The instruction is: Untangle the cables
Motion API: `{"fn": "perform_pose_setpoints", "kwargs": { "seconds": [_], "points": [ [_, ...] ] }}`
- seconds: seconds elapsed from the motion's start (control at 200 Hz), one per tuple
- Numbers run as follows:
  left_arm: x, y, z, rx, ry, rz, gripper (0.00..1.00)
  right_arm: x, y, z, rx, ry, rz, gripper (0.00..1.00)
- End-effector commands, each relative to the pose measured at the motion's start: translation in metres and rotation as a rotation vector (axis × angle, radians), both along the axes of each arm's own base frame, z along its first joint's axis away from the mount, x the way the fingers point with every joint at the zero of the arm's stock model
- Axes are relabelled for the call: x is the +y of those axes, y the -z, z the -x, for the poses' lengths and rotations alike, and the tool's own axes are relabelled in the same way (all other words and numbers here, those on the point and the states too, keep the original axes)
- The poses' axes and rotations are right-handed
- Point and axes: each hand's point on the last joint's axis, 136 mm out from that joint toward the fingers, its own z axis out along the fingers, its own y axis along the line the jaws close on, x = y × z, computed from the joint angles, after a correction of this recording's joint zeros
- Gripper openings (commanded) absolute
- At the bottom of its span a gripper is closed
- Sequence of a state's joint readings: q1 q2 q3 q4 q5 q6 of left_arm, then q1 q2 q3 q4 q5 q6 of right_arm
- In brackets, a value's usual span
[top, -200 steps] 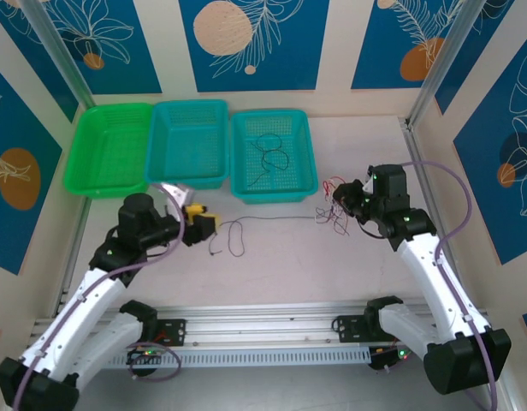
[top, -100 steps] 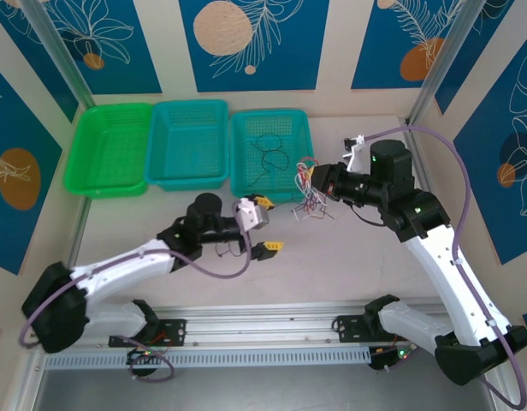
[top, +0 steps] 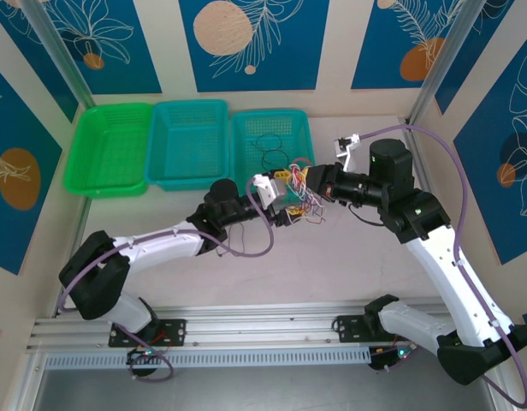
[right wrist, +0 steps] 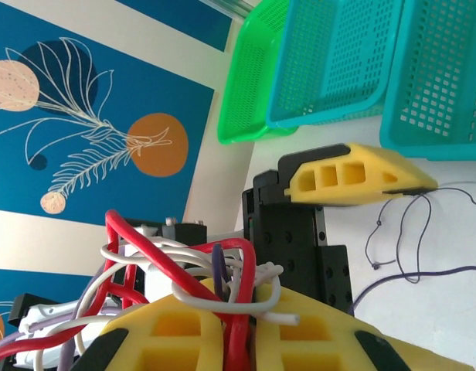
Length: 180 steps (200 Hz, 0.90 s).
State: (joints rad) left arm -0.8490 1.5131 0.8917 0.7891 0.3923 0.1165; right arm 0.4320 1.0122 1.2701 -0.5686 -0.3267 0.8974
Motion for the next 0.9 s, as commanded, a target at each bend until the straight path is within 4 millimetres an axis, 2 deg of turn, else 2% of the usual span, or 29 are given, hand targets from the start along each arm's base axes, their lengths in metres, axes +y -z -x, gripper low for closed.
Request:
{"fn": "perform_pose_setpoints", "kwargs": {
  "seconds": [0.0, 0.095, 0.175, 0.265, 0.39, 0.525, 0.65, 0.765, 0.895],
  "points": [
    [0.0, -0.033, 0.008, -0.048, 0.026, 0.09, 0.47, 0.001, -0.02, 0.011, -0.032, -0.024, -0.048, 0.0],
    [0.001, -0.025, 0.011, -0.051, 0.028, 0.042, 0.18, -0.001, -0.019, 0.01, -0.033, -0.01, -0.047, 0.0],
    [0.005, -0.019, 0.012, -0.052, 0.016, 0.019, 0.0, -0.007, -0.016, 0.007, -0.024, 0.03, -0.034, 0.0],
    [0.012, -0.012, 0.014, -0.035, 0.002, -0.009, 0.0, -0.029, -0.004, -0.001, 0.01, 0.156, 0.012, 0.0],
    [0.028, 0.0, 0.016, -0.006, -0.059, -0.057, 0.0, -0.085, 0.022, -0.011, 0.081, 0.409, 0.055, 0.0],
    [0.058, 0.01, 0.009, 0.041, -0.188, -0.07, 0.0, -0.139, 0.051, -0.011, 0.165, 0.607, 0.024, 0.0],
    [0.094, 0.01, 0.001, 0.112, -0.317, -0.045, 0.0, -0.17, 0.071, -0.01, 0.232, 0.695, -0.001, 0.0],
    [0.132, 0.003, -0.004, 0.173, -0.436, -0.005, 0.0, -0.199, 0.093, -0.009, 0.288, 0.796, 0.03, 0.01],
    [0.165, -0.009, -0.004, 0.23, -0.518, 0.044, 0.0, -0.217, 0.107, -0.007, 0.299, 0.865, 0.121, 0.0]
  ]
}}
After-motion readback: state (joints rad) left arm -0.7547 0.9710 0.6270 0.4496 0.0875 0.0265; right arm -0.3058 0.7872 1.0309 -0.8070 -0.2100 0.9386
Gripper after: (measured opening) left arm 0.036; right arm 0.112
